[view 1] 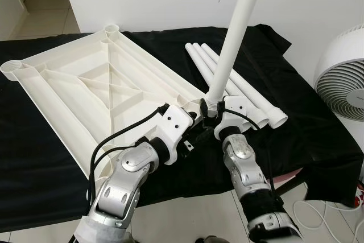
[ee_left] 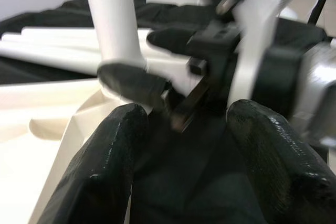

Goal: Building children table

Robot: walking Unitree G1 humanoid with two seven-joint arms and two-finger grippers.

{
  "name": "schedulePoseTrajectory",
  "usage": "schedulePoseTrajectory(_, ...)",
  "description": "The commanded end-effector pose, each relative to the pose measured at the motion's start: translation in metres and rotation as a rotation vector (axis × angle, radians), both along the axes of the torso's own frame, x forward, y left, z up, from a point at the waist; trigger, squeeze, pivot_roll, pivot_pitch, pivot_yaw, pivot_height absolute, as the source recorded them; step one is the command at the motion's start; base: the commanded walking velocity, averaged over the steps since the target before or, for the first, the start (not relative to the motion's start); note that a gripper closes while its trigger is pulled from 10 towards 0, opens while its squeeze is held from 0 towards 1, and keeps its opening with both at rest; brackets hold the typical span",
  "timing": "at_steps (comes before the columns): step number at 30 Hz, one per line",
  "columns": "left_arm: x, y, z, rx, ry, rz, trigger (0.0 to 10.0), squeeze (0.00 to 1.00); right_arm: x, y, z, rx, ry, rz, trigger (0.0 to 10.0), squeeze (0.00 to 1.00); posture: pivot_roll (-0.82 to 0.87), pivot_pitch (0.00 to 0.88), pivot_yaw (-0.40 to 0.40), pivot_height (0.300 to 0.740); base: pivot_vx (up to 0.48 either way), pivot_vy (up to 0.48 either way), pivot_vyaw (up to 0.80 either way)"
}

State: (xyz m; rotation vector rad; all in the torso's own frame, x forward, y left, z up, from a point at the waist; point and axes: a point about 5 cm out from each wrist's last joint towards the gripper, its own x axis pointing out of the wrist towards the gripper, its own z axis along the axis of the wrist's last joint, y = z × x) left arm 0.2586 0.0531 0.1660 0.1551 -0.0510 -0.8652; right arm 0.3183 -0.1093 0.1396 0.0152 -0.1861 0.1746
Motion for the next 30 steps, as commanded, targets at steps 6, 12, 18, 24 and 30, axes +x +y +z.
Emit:
schedulePoseTrajectory(6,0.016,0.011,-0.013,0.031,0.067,0.202,10.0,0.00,-0.011,-0.004,-0.007,-0.001,0.020,0.033,10.0,0.00,-0.07,0.054,0.020,0.740,0.000,0.000,0.00)
schedulePoseTrajectory(12,0.027,0.016,-0.017,0.043,0.102,0.269,10.0,0.00,-0.014,-0.007,-0.010,-0.009,0.038,0.019,4.8,0.00,-0.08,0.049,0.026,0.740,0.000,0.000,0.00)
schedulePoseTrajectory(18,0.038,0.023,-0.019,0.074,0.100,0.319,10.0,0.00,-0.021,-0.011,-0.009,0.009,0.033,0.003,10.0,0.00,-0.10,0.049,0.042,0.740,0.000,0.000,0.00)
schedulePoseTrajectory(24,0.040,0.026,-0.021,0.104,0.101,0.307,10.0,0.00,-0.023,-0.023,-0.003,0.017,0.013,-0.064,10.0,0.00,-0.12,0.047,0.052,0.740,0.000,0.000,0.00)
schedulePoseTrajectory(30,0.037,0.027,-0.024,0.142,0.112,0.283,10.0,0.00,-0.025,-0.028,-0.002,0.017,0.009,-0.090,10.0,0.00,-0.13,0.045,0.059,0.740,0.000,0.000,0.00)
